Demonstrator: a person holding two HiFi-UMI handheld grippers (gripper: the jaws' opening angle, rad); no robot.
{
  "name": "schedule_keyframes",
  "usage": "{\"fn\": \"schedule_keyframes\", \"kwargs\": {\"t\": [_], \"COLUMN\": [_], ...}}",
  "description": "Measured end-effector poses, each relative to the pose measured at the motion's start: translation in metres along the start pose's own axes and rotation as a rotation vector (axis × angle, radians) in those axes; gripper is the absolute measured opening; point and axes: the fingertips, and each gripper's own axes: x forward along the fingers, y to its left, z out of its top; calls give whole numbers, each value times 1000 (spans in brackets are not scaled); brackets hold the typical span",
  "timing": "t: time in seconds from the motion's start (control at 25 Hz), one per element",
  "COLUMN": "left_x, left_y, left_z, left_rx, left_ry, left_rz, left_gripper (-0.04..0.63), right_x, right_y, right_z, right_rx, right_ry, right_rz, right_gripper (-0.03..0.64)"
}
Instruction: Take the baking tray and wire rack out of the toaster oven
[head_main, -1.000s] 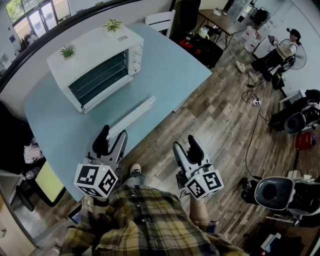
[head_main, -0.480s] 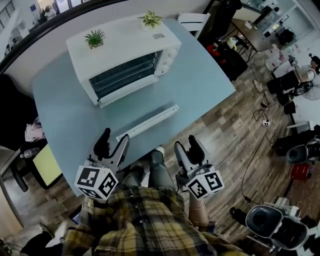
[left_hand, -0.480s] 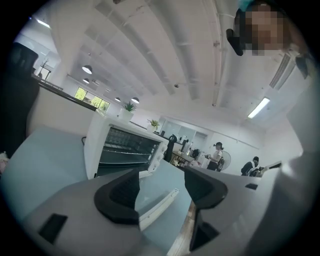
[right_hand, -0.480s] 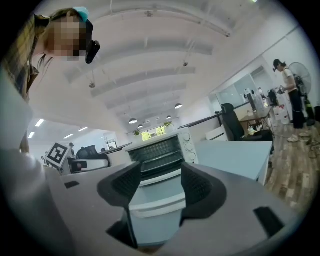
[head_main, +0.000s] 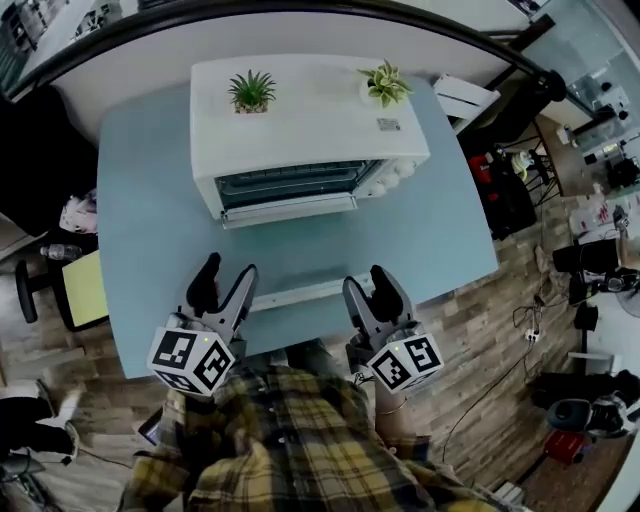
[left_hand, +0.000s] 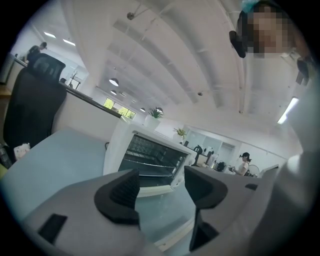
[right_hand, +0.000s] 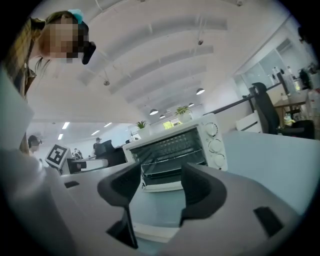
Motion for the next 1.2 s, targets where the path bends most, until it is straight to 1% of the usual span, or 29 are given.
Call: {"fn": "schedule_keyframes", "kwargs": {"t": [0.12, 0.24, 0.4, 0.6, 0.76, 0.92, 1.08, 1.12, 1.2], "left_x": [20, 39, 60, 74, 78, 78, 82, 84, 87], "left_y": [-7, -15, -27, -33, -35, -27, -13, -10, -2], "left_z": [6, 12, 12, 12, 10, 8, -1, -3, -6], "left_rx": [-20, -26, -30, -65, -103, -138, -165, -180, -237], "left_ry": [-45, -85, -110, -143, -143, -139, -135, -139, -161], "left_rz": [47, 86, 125, 171, 173, 183, 192, 191, 185], "left_gripper": [278, 276, 276, 273, 268, 262, 258, 257, 250], "right_x": [31, 54, 76, 94, 97, 103, 108, 110, 117], "right_y": [-5, -11, -22, -25, -28, -37, -49, -52, -54], "right_z": [8, 14, 14, 11, 12, 13, 4, 2, -1], "right_rx": [-19, 3, 60, 127, 159, 202, 293, 325, 392], "right_ry": [33, 55, 84, 123, 131, 123, 133, 133, 134], "right_rz": [115, 212, 291, 386, 406, 376, 342, 336, 336], "right_gripper": [236, 236, 236, 236, 236, 236, 235, 236, 235]}}
